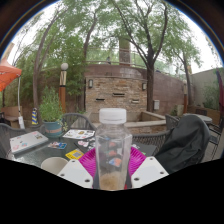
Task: Pour water
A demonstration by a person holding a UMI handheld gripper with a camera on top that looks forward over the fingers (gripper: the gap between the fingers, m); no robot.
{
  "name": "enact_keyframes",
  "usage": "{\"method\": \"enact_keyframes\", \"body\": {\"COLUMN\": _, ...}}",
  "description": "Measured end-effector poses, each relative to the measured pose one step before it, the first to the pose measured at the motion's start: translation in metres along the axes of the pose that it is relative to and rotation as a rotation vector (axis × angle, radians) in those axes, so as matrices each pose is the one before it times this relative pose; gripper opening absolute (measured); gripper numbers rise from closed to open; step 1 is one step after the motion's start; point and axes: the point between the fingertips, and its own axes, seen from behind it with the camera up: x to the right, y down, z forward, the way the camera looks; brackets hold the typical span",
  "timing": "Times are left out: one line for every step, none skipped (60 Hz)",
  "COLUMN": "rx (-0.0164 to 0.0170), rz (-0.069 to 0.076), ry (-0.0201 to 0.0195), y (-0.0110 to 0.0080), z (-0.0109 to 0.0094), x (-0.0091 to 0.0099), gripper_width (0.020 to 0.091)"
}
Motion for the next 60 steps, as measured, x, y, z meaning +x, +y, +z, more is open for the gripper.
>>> {"method": "enact_keyframes", "body": {"rx": -0.00253, "rz": -0.0026, "ry": -0.00554, "y": 0.00703, "z": -0.00067, "x": 0.00126, "gripper_width": 0.0381}}
{"method": "enact_keyframes", "body": {"rx": 0.00035, "rz": -0.0019, "ry": -0.00410, "y": 0.00590, "z": -0.00065, "x": 0.00165, "gripper_width": 0.0381}}
{"method": "enact_keyframes", "body": {"rx": 0.00080, "rz": -0.0040, "ry": 0.00058, "y": 0.00556, "z": 0.00058, "x": 0.00464, "gripper_width": 0.0381}}
{"method": "enact_keyframes", "body": {"rx": 0.00012, "rz": -0.0011, "ry": 0.00401, "y": -0.00309, "z": -0.00053, "x": -0.00406, "gripper_width": 0.0381}}
{"method": "enact_keyframes", "body": {"rx": -0.00042, "rz": -0.0047, "ry": 0.00367, "y": 0.00547, "z": 0.00011, "x": 0.00397, "gripper_width": 0.0381}}
{"method": "enact_keyframes", "body": {"rx": -0.00220, "rz": -0.0043, "ry": 0.00363, "y": 0.00628, "z": -0.00006, "x": 0.00353, "gripper_width": 0.0381}}
{"method": "enact_keyframes", "body": {"rx": -0.00278, "rz": -0.0038, "ry": 0.00214, "y": 0.00607, "z": -0.00021, "x": 0.00272, "gripper_width": 0.0381}}
{"method": "enact_keyframes", "body": {"rx": -0.00476, "rz": -0.0037, "ry": -0.00076, "y": 0.00455, "z": 0.00054, "x": 0.00524, "gripper_width": 0.0381}}
{"method": "enact_keyframes", "body": {"rx": -0.00481, "rz": -0.0027, "ry": -0.00405, "y": 0.00621, "z": 0.00166, "x": -0.00154, "gripper_width": 0.0380}}
{"method": "enact_keyframes", "body": {"rx": -0.01064, "rz": -0.0044, "ry": -0.00628, "y": 0.00738, "z": -0.00035, "x": 0.00160, "gripper_width": 0.0383}}
{"method": "enact_keyframes", "body": {"rx": 0.02610, "rz": -0.0013, "ry": -0.00752, "y": -0.00535, "z": -0.00111, "x": 0.00007, "gripper_width": 0.0382}}
{"method": "enact_keyframes", "body": {"rx": 0.01708, "rz": 0.0053, "ry": -0.00880, "y": -0.00186, "z": -0.00108, "x": -0.00016, "gripper_width": 0.0382}}
{"method": "enact_keyframes", "body": {"rx": -0.00576, "rz": 0.0023, "ry": 0.00021, "y": -0.00504, "z": -0.00070, "x": -0.00562, "gripper_width": 0.0383}}
{"method": "enact_keyframes", "body": {"rx": 0.01088, "rz": 0.0057, "ry": -0.00075, "y": -0.00052, "z": -0.00079, "x": 0.00264, "gripper_width": 0.0383}}
{"method": "enact_keyframes", "body": {"rx": -0.00023, "rz": 0.0133, "ry": -0.00410, "y": 0.00206, "z": -0.00084, "x": 0.00165, "gripper_width": 0.0383}}
{"method": "enact_keyframes", "body": {"rx": 0.00056, "rz": 0.0112, "ry": -0.00259, "y": 0.00090, "z": -0.00065, "x": 0.00167, "gripper_width": 0.0382}}
{"method": "enact_keyframes", "body": {"rx": -0.00058, "rz": 0.0064, "ry": -0.00325, "y": 0.00028, "z": 0.00060, "x": 0.00226, "gripper_width": 0.0381}}
{"method": "enact_keyframes", "body": {"rx": -0.00405, "rz": 0.0029, "ry": -0.00286, "y": -0.00253, "z": 0.00099, "x": -0.00561, "gripper_width": 0.0382}}
{"method": "enact_keyframes", "body": {"rx": -0.00106, "rz": -0.0031, "ry": -0.00632, "y": 0.00046, "z": -0.00023, "x": -0.00035, "gripper_width": 0.0386}}
{"method": "enact_keyframes", "body": {"rx": -0.00355, "rz": -0.0080, "ry": -0.00442, "y": 0.00041, "z": -0.00018, "x": -0.00056, "gripper_width": 0.0386}}
{"method": "enact_keyframes", "body": {"rx": -0.00113, "rz": -0.0088, "ry": -0.00165, "y": 0.00091, "z": 0.00013, "x": 0.00010, "gripper_width": 0.0387}}
{"method": "enact_keyframes", "body": {"rx": -0.00006, "rz": -0.0052, "ry": 0.00278, "y": -0.00129, "z": 0.00118, "x": -0.00222, "gripper_width": 0.0386}}
{"method": "enact_keyframes", "body": {"rx": 0.00152, "rz": 0.0000, "ry": 0.00165, "y": -0.00058, "z": -0.00020, "x": 0.00035, "gripper_width": 0.0393}}
{"method": "enact_keyframes", "body": {"rx": 0.00171, "rz": 0.0033, "ry": 0.00413, "y": -0.00046, "z": -0.00042, "x": 0.00066, "gripper_width": 0.0393}}
{"method": "enact_keyframes", "body": {"rx": 0.00216, "rz": 0.0034, "ry": 0.00311, "y": -0.00030, "z": -0.00021, "x": 0.00055, "gripper_width": 0.0398}}
{"method": "enact_keyframes", "body": {"rx": 0.00038, "rz": -0.0006, "ry": 0.00118, "y": -0.00002, "z": -0.00116, "x": 0.00126, "gripper_width": 0.0418}}
{"method": "enact_keyframes", "body": {"rx": 0.00041, "rz": 0.0012, "ry": 0.00303, "y": -0.00062, "z": -0.00056, "x": 0.00048, "gripper_width": 0.0425}}
{"method": "enact_keyframes", "body": {"rx": -0.00594, "rz": 0.0015, "ry": 0.00105, "y": 0.00012, "z": -0.00055, "x": -0.00032, "gripper_width": 0.0445}}
{"method": "enact_keyframes", "body": {"rx": -0.00755, "rz": 0.0015, "ry": 0.00266, "y": -0.00008, "z": -0.00018, "x": -0.00048, "gripper_width": 0.0458}}
{"method": "enact_keyframes", "body": {"rx": -0.01117, "rz": 0.0025, "ry": 0.00074, "y": 0.00092, "z": -0.00098, "x": 0.00161, "gripper_width": 0.0485}}
{"method": "enact_keyframes", "body": {"rx": -0.01131, "rz": 0.0028, "ry": -0.00075, "y": 0.01130, "z": 0.00035, "x": 0.00922, "gripper_width": 0.0517}}
{"method": "enact_keyframes", "body": {"rx": -0.02355, "rz": 0.0032, "ry": 0.00399, "y": 0.00264, "z": 0.00197, "x": -0.00157, "gripper_width": 0.0544}}
{"method": "enact_keyframes", "body": {"rx": -0.03706, "rz": 0.0021, "ry": 0.01264, "y": -0.00325, "z": 0.00102, "x": -0.01073, "gripper_width": 0.0582}}
{"method": "enact_keyframes", "body": {"rx": -0.04296, "rz": -0.0013, "ry": 0.01226, "y": 0.00682, "z": 0.00019, "x": 0.00086, "gripper_width": 0.0628}}
{"method": "enact_keyframes", "body": {"rx": -0.04262, "rz": -0.0028, "ry": 0.00876, "y": 0.00677, "z": -0.00036, "x": 0.00005, "gripper_width": 0.0684}}
{"method": "enact_keyframes", "body": {"rx": -0.03425, "rz": -0.0045, "ry": 0.00709, "y": 0.00395, "z": -0.00101, "x": -0.00073, "gripper_width": 0.0747}}
{"method": "enact_keyframes", "body": {"rx": -0.01828, "rz": -0.0029, "ry": 0.00351, "y": 0.00587, "z": -0.00429, "x": 0.00458, "gripper_width": 0.0813}}
{"method": "enact_keyframes", "body": {"rx": -0.00835, "rz": -0.0033, "ry": 0.00555, "y": -0.00061, "z": -0.00316, "x": 0.00043, "gripper_width": 0.0855}}
{"method": "enact_keyframes", "body": {"rx": -0.00278, "rz": -0.0029, "ry": 0.00183, "y": -0.00135, "z": -0.00410, "x": -0.00042, "gripper_width": 0.0856}}
{"method": "enact_keyframes", "body": {"rx": -0.00102, "rz": -0.0032, "ry": 0.00883, "y": 0.00222, "z": -0.00775, "x": 0.00112, "gripper_width": 0.0840}}
{"method": "enact_keyframes", "body": {"rx": -0.00340, "rz": 0.0000, "ry": 0.00387, "y": -0.00144, "z": -0.00605, "x": -0.00108, "gripper_width": 0.0830}}
{"method": "enact_keyframes", "body": {"rx": -0.00949, "rz": -0.0010, "ry": -0.00067, "y": -0.00032, "z": -0.00667, "x": -0.00211, "gripper_width": 0.0820}}
{"method": "enact_keyframes", "body": {"rx": -0.01217, "rz": -0.0013, "ry": -0.00283, "y": -0.00187, "z": -0.00357, "x": 0.00155, "gripper_width": 0.0818}}
{"method": "enact_keyframes", "body": {"rx": -0.01031, "rz": -0.0008, "ry": -0.00287, "y": -0.00078, "z": -0.00662, "x": -0.00161, "gripper_width": 0.0823}}
{"method": "enact_keyframes", "body": {"rx": -0.00711, "rz": 0.0004, "ry": -0.00207, "y": -0.00160, "z": -0.00727, "x": -0.00163, "gripper_width": 0.0824}}
{"method": "enact_keyframes", "body": {"rx": -0.00562, "rz": 0.0023, "ry": 0.00265, "y": 0.00392, "z": -0.00721, "x": -0.00200, "gripper_width": 0.0828}}
{"method": "enact_keyframes", "body": {"rx": -0.00253, "rz": 0.0030, "ry": 0.00269, "y": -0.00245, "z": -0.00785, "x": -0.00110, "gripper_width": 0.0832}}
{"method": "enact_keyframes", "body": {"rx": -0.00136, "rz": 0.0035, "ry": 0.00491, "y": -0.00258, "z": -0.00881, "x": 0.00034, "gripper_width": 0.0834}}
{"method": "enact_keyframes", "body": {"rx": -0.00286, "rz": 0.0038, "ry": 0.00711, "y": -0.00243, "z": -0.00900, "x": 0.00037, "gripper_width": 0.0836}}
{"method": "enact_keyframes", "body": {"rx": -0.00484, "rz": 0.0031, "ry": 0.00762, "y": -0.00477, "z": -0.00727, "x": 0.00003, "gripper_width": 0.0834}}
{"method": "enact_keyframes", "body": {"rx": -0.00534, "rz": 0.0042, "ry": 0.00953, "y": 0.00210, "z": -0.00797, "x": -0.00044, "gripper_width": 0.0835}}
{"method": "enact_keyframes", "body": {"rx": -0.00495, "rz": 0.0031, "ry": 0.00863, "y": -0.00226, "z": -0.00953, "x": 0.00015, "gripper_width": 0.0835}}
{"method": "enact_keyframes", "body": {"rx": -0.00364, "rz": 0.0022, "ry": 0.00854, "y": -0.00278, "z": -0.00981, "x": -0.00002, "gripper_width": 0.0835}}
{"method": "enact_keyframes", "body": {"rx": -0.00301, "rz": 0.0012, "ry": 0.00926, "y": -0.00434, "z": -0.00950, "x": 0.00031, "gripper_width": 0.0833}}
{"method": "enact_keyframes", "body": {"rx": -0.00350, "rz": 0.0013, "ry": 0.00916, "y": -0.00058, "z": -0.00930, "x": -0.00159, "gripper_width": 0.0832}}
{"method": "enact_keyframes", "body": {"rx": -0.00400, "rz": 0.0009, "ry": 0.00915, "y": -0.00296, "z": -0.01060, "x": -0.00070, "gripper_width": 0.0831}}
{"method": "enact_keyframes", "body": {"rx": -0.00362, "rz": -0.0007, "ry": 0.00879, "y": -0.00332, "z": -0.01078, "x": -0.00087, "gripper_width": 0.0830}}
{"method": "enact_keyframes", "body": {"rx": -0.00323, "rz": -0.0014, "ry": 0.00782, "y": -0.00371, "z": -0.01098, "x": -0.00136, "gripper_width": 0.0831}}
{"method": "enact_keyframes", "body": {"rx": -0.00286, "rz": -0.0008, "ry": 0.00786, "y": -0.00383, "z": -0.01133, "x": -0.00141, "gripper_width": 0.0830}}
{"method": "enact_keyframes", "body": {"rx": -0.00067, "rz": -0.0004, "ry": 0.00893, "y": -0.00065, "z": -0.00963, "x": -0.00229, "gripper_width": 0.0830}}
